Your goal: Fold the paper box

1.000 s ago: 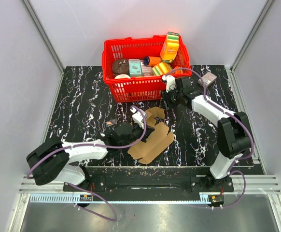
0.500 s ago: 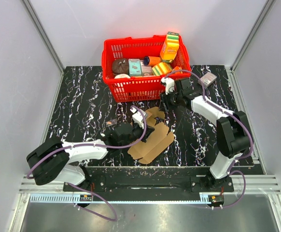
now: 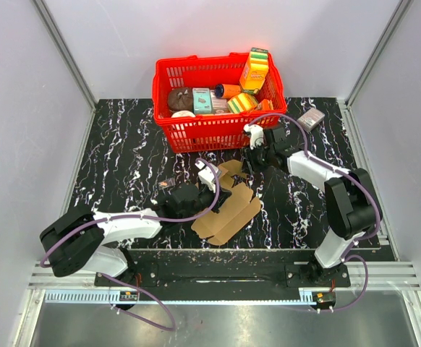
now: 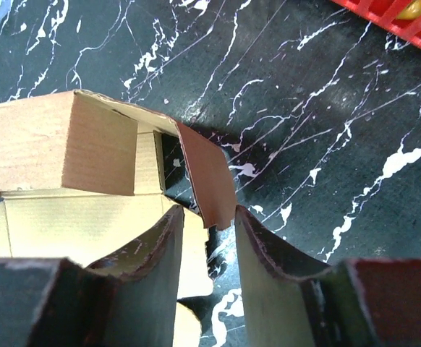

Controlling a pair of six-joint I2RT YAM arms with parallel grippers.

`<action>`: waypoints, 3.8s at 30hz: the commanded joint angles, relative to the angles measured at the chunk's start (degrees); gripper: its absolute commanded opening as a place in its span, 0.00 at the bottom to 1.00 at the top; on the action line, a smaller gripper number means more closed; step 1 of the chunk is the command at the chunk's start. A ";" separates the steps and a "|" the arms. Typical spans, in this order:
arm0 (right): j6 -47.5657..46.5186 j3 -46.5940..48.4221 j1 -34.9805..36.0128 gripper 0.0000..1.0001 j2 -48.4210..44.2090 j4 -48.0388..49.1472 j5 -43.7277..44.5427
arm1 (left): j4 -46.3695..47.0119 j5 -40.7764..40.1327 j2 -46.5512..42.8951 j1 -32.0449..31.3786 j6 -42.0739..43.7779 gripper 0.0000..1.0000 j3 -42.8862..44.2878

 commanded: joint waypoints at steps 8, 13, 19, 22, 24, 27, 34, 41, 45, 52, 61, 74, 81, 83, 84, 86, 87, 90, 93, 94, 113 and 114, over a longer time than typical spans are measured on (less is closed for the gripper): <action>0.95 -2.47 0.26 0.39 -4.66 11.22 1.63 | 3.95 -0.89 0.20 -0.32 -0.90 0.00 -0.18; 0.95 -1.06 0.35 0.29 -2.81 10.25 -0.04 | 4.04 -0.89 0.38 -0.32 -0.99 0.00 -0.18; 0.77 -1.15 0.52 0.11 -2.98 10.60 0.22 | 4.92 -0.71 1.87 -0.32 -0.81 0.00 -0.01; 0.86 -1.50 0.44 0.06 -3.60 10.51 0.30 | 7.98 0.08 4.94 -0.32 0.06 0.00 0.43; 1.21 -2.38 0.61 0.02 -4.30 10.95 0.31 | 11.31 0.60 8.18 -0.41 1.03 0.00 1.05; 1.48 -3.08 0.70 0.00 -5.00 11.22 0.57 | 14.31 0.52 12.58 -0.68 2.35 0.00 3.07; 1.91 -3.43 0.61 0.00 -6.06 10.86 0.39 | 14.33 1.66 21.38 -0.94 7.36 0.00 11.23; 2.00 -4.31 0.61 0.00 -6.94 10.95 -0.22 | 10.12 1.84 28.93 -0.94 8.94 0.00 16.86; 2.09 -4.49 0.61 0.00 -7.38 11.22 -0.22 | 6.77 1.40 29.91 -1.03 8.68 0.00 18.19; 2.27 -4.66 0.52 0.00 -7.55 11.30 -0.57 | 2.73 -1.94 31.58 -1.03 8.33 0.00 18.89; 2.62 -5.54 0.70 0.00 -7.99 11.22 -1.63 | 1.67 -2.73 34.83 -1.11 8.33 0.00 20.82; 3.41 -7.82 1.66 0.00 -9.22 10.51 -2.95 | 1.67 -3.26 35.36 -1.03 8.42 0.00 20.91; 3.23 -11.25 3.07 0.00 -11.42 10.51 -0.23 | 1.84 -3.35 34.83 -1.03 8.24 0.00 20.56; 3.06 -11.87 3.68 0.00 -12.12 10.43 0.65 | 1.93 -3.35 34.31 -1.03 8.24 0.00 20.39; 2.97 -12.57 4.03 0.00 -12.30 10.34 1.53 | 1.93 -3.35 33.96 -1.03 8.24 0.00 20.30; 2.97 -13.10 4.56 0.00 -12.83 10.25 2.32 | 2.11 -3.35 33.17 -1.03 8.33 0.00 19.95; 2.88 -13.54 4.83 0.00 -13.00 10.25 2.85 | 2.11 -3.35 32.82 -1.03 8.33 0.00 19.86; 2.79 -14.33 5.53 0.00 -13.35 10.25 4.00 | 2.81 -3.00 30.97 -1.03 8.24 0.00 18.89; 2.79 -14.77 5.88 0.00 -13.53 10.25 4.87 | 4.13 -1.86 28.42 -1.11 8.07 0.00 17.31; 2.71 -14.77 6.06 0.00 -13.53 10.25 5.05 | 4.65 -0.98 26.76 -1.12 8.06 0.00 16.53; 2.62 -15.47 6.76 0.00 -14.32 9.99 6.37 | 2.64 -1.22 2.67 -1.03 8.68 0.00 7.82; 2.71 -15.47 6.76 0.00 -14.41 9.99 6.37 | 1.94 -2.98 1.71 -0.94 9.46 0.00 7.30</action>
